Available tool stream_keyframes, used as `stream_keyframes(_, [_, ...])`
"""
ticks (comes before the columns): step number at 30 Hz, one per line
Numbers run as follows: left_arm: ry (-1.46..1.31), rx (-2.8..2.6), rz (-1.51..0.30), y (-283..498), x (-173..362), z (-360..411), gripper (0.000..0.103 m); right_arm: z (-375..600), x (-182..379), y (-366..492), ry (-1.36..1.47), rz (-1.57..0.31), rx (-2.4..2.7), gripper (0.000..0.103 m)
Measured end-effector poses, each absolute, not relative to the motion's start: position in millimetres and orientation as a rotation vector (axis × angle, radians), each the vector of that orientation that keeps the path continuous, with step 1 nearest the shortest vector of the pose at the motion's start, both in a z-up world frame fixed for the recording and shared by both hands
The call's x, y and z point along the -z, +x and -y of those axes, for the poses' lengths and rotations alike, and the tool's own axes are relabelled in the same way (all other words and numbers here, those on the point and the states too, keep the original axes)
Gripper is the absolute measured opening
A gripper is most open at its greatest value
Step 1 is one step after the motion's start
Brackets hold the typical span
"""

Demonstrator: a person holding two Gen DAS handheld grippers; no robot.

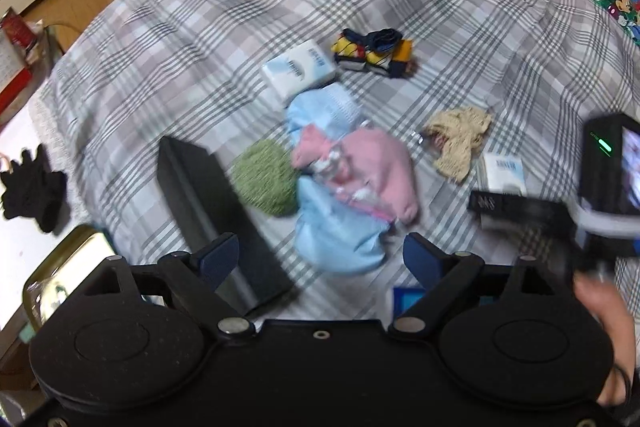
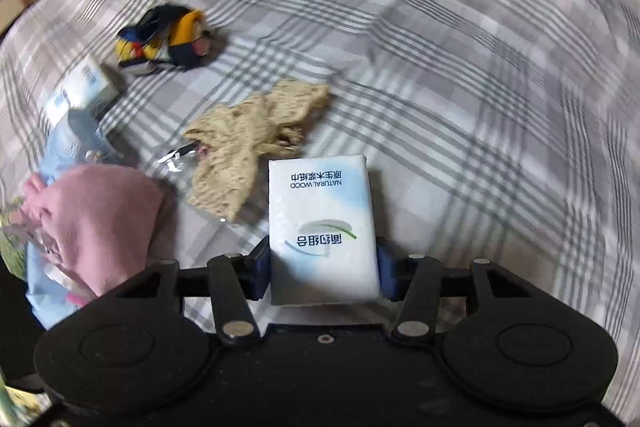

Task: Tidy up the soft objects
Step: 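Grasp the pink cloth bag with the left tool, then carry both items to the tray and release the pink bag from left tool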

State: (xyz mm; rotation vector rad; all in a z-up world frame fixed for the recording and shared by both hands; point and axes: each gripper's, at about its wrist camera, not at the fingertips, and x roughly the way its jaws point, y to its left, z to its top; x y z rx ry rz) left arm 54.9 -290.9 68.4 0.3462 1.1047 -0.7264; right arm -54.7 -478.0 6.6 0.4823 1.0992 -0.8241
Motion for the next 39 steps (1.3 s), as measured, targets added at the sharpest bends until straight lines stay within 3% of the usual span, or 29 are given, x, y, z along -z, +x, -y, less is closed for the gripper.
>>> stream_keyframes(11, [0.393, 0.725, -1.089, 60.3, -30.3, 366.2, 0.092, 493.9, -8.1, -137.5, 0.672, -0.854, 0.965, 0.050])
stream_keyframes(22, [0.517, 0.655, -1.100, 64.4, 11.8, 404.4, 0.092, 496.2, -0.6, -136.7, 0.584, -0.839, 0.984, 0.050])
stream_keyframes(24, [0.522, 0.638, -1.116, 67.5, 17.2, 405.2, 0.083, 495.6, -1.1, -136.9, 0.581, -0.839, 0.982, 0.050])
stream_keyframes(25, [0.536, 0.627, -1.110, 67.6, 19.4, 405.4, 0.069, 495.6, -1.2, -137.3, 0.581, -0.838, 0.980, 0.050])
stream_keyframes(28, [0.524, 0.635, -1.097, 67.1, 17.7, 401.6, 0.060, 495.6, -0.7, -137.5, 0.577, -0.840, 0.974, 0.050])
stream_keyframes(39, [0.465, 0.730, -1.050, 42.5, -26.7, 392.3, 0.056, 498.9, -20.1, -165.9, 0.636, -0.813, 1.010, 0.050])
